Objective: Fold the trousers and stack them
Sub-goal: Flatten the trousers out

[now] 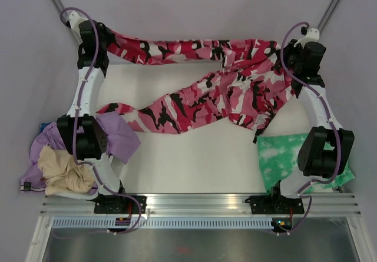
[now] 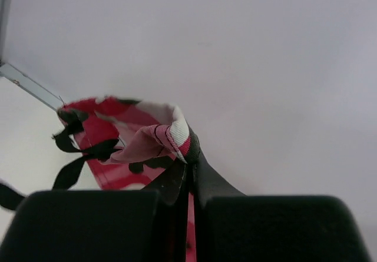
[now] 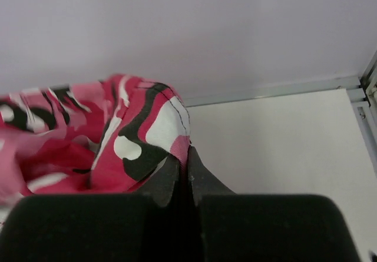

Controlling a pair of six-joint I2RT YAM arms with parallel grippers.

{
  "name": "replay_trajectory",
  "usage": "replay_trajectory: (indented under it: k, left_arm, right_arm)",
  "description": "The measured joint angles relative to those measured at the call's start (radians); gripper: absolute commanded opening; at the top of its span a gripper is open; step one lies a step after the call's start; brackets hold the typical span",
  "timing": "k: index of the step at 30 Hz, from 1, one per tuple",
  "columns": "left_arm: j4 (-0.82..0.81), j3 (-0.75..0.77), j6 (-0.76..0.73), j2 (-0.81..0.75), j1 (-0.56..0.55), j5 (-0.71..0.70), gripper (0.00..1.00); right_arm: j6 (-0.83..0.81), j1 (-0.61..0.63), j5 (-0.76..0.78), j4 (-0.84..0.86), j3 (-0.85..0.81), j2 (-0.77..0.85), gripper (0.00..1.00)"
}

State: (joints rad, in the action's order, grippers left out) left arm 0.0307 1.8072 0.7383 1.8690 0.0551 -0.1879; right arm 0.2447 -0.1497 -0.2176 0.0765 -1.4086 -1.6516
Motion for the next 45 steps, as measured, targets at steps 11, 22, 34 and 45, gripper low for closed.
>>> replay_trajectory:
  k: [11,22,34,45]
  left_arm:
    - [0.232,0.093,-0.090,-0.032,0.004,-0.074,0.02]
    - [0.284,0.068,-0.104,-0.030,0.009,-0.073,0.02]
    - [0.226,0.067,-0.056,0.106,0.043,-0.084,0.02]
    - [0.168,0.109,0.000,0.325,0.050,-0.135,0.14]
  right_arm:
    - [-0.048,-0.006,-0.013,0.097,0.143,0.128,0.00]
    - [-0.171,-0.014,-0.093,-0.039,0.039,0.047,0.00]
    - [-0.291,-0.014,-0.101,-0.169,-0.316,-0.375,0.00]
    - [-0.320,-0.014,-0.139,-0.311,-0.736,-0.713,0.33]
